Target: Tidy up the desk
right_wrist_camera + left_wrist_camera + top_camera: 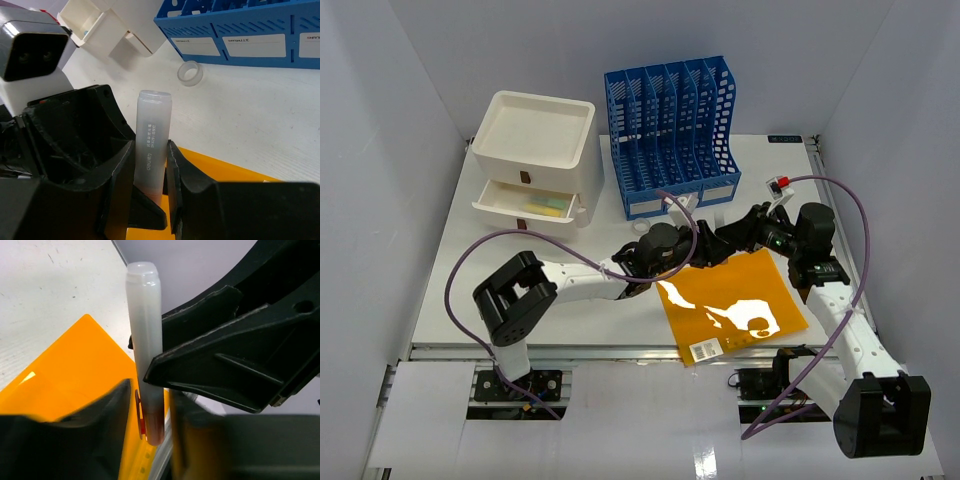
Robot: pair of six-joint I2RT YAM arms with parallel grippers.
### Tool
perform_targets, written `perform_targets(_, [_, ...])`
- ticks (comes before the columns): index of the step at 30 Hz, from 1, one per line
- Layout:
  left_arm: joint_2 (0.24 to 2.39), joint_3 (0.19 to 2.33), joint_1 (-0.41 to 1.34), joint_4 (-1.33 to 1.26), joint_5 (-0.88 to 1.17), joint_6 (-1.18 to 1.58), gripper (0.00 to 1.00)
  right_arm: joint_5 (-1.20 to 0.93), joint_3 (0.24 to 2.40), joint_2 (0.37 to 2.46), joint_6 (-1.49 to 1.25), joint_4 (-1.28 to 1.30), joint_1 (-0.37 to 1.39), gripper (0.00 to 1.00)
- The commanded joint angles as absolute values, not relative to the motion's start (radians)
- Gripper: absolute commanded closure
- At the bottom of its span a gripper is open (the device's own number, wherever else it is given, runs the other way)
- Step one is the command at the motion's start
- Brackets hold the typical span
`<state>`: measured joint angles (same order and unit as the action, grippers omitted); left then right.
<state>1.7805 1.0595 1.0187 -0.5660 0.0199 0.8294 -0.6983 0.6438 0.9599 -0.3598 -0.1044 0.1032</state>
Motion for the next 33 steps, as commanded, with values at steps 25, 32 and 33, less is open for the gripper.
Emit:
perform_targets(25, [0.937,0.67,0.711,-0.152,-0.161,0.983,1.0,-1.125,0.62,0.895,0.029,-0.192,-0.019,0.1])
perform_targets(32, [0.808,0.747,0.326,0.18,-0.1,1.034,1.0,-1.15,0.602,0.904,-0.01,-0.232,-0.051,0.1])
perform_targets(33, [0.835,0.757,0.258,0.187,-0.048,1.044,1.0,-1.151,0.599,0.902,-0.016,-0.233,-0.054,0.1])
